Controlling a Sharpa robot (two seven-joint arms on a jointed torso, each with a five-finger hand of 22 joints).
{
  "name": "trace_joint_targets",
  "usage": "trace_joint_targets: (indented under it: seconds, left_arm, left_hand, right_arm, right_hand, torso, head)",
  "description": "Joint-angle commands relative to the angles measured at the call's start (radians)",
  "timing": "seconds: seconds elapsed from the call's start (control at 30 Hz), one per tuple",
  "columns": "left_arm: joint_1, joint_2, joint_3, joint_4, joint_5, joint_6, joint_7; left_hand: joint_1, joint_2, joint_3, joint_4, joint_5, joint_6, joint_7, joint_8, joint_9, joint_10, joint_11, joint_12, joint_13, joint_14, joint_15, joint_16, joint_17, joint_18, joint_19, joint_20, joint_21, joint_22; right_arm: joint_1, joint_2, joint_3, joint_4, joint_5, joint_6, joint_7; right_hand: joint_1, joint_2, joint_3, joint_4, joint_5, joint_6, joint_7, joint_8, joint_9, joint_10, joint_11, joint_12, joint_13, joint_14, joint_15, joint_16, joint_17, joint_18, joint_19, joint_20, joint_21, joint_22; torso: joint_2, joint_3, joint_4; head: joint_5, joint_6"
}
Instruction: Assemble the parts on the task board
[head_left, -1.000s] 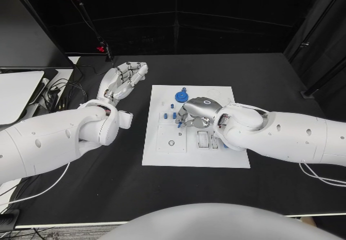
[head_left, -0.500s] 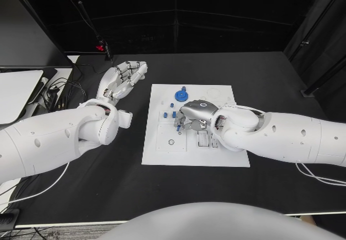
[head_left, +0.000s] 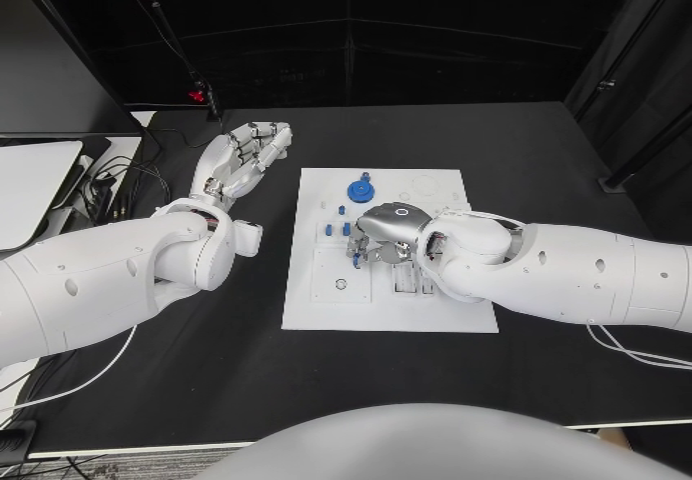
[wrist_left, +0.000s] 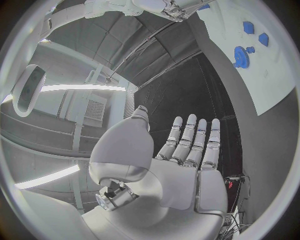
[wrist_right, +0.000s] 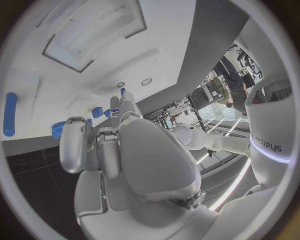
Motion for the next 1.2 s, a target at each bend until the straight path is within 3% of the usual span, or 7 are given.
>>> trace_joint_targets:
  seconds: [0.03,0.73,1.0,1.1,1.2]
  left_arm:
    - [0.001,0.0,0.001,0.001,0.001,0.008,0.109]
    - [0.0,-0.001,0.001,0.001,0.001,0.007,0.107]
    - [0.0,-0.003,0.001,0.0,0.001,0.006,0.106]
    - [0.0,-0.003,0.001,-0.001,0.001,0.006,0.106]
    - [-0.001,-0.002,0.001,-0.002,0.001,0.007,0.106]
  left_hand:
    - [-0.002,0.009,-0.005,-0.001,0.004,-0.003,0.13,0.003,-0.001,-0.007,0.002,0.005,-0.001,-0.007,0.0,0.004,-0.001,-0.016,0.002,-0.001,0.006,0.0]
    - [-0.001,0.011,-0.006,-0.001,0.005,-0.004,0.13,0.004,-0.002,-0.008,0.002,0.007,-0.001,-0.008,0.001,0.006,-0.003,-0.016,0.002,-0.001,0.007,-0.001]
    - [-0.001,0.011,-0.006,-0.001,0.005,-0.004,0.13,0.004,-0.002,-0.008,0.002,0.007,-0.001,-0.008,0.001,0.006,-0.003,-0.016,0.002,-0.001,0.007,-0.001]
    - [0.0,0.013,-0.007,-0.001,0.006,-0.005,0.13,0.005,-0.002,-0.009,0.002,0.008,-0.002,-0.008,0.001,0.007,-0.005,-0.016,0.002,-0.001,0.007,-0.001]
    - [0.0,0.013,-0.007,-0.001,0.006,-0.005,0.13,0.005,-0.002,-0.009,0.002,0.008,-0.002,-0.008,0.001,0.007,-0.005,-0.016,0.002,-0.001,0.007,-0.001]
  right_arm:
    - [0.001,0.0,0.001,0.001,-0.012,0.032,-0.013]
    - [0.001,0.005,0.001,-0.002,-0.015,0.065,-0.037]
    - [0.001,0.004,0.001,0.0,-0.019,0.077,-0.044]
    - [0.001,0.004,0.001,0.002,-0.019,0.081,-0.045]
    - [0.001,0.004,0.001,0.006,-0.02,0.085,-0.047]
  right_hand:
    - [0.006,-0.007,0.006,-0.001,0.005,-0.001,0.006,0.006,0.001,-0.002,0.008,-0.007,-0.001,0.104,0.009,0.005,0.261,0.005,0.0,0.005,-0.004,0.101]
    - [0.002,-0.01,0.009,0.001,0.004,-0.003,0.008,0.001,0.0,-0.005,0.01,-0.01,-0.001,0.104,0.011,0.005,0.261,0.006,-0.003,0.007,-0.01,0.097]
    - [0.002,-0.011,0.01,0.002,0.004,-0.004,0.008,0.0,0.0,-0.006,0.01,-0.011,-0.002,0.104,0.012,0.005,0.261,0.006,-0.003,0.007,-0.01,0.097]
    - [-0.002,-0.02,0.013,0.002,0.004,-0.011,0.008,-0.009,-0.001,-0.018,0.013,-0.013,-0.002,0.104,0.014,0.005,0.261,0.007,-0.005,0.01,-0.013,0.095]
    - [-0.019,-0.043,0.002,0.008,0.003,-0.037,0.012,-0.026,-0.004,-0.044,0.02,-0.014,-0.003,0.104,0.02,0.005,0.261,0.009,-0.009,0.013,-0.02,0.09]
  torso:
    - [0.0,0.0004,0.0011]
    - [-0.001,0.0007,0.0033]
    - [-0.001,-0.0003,0.0007]
    - [-0.001,-0.0003,0.0014]
    - [-0.001,0.0002,0.0012]
  head:
    - [-0.001,-0.002]
    - [-0.008,-0.016]
    - [-0.007,-0.017]
    - [-0.007,-0.017]
    - [-0.007,-0.016]
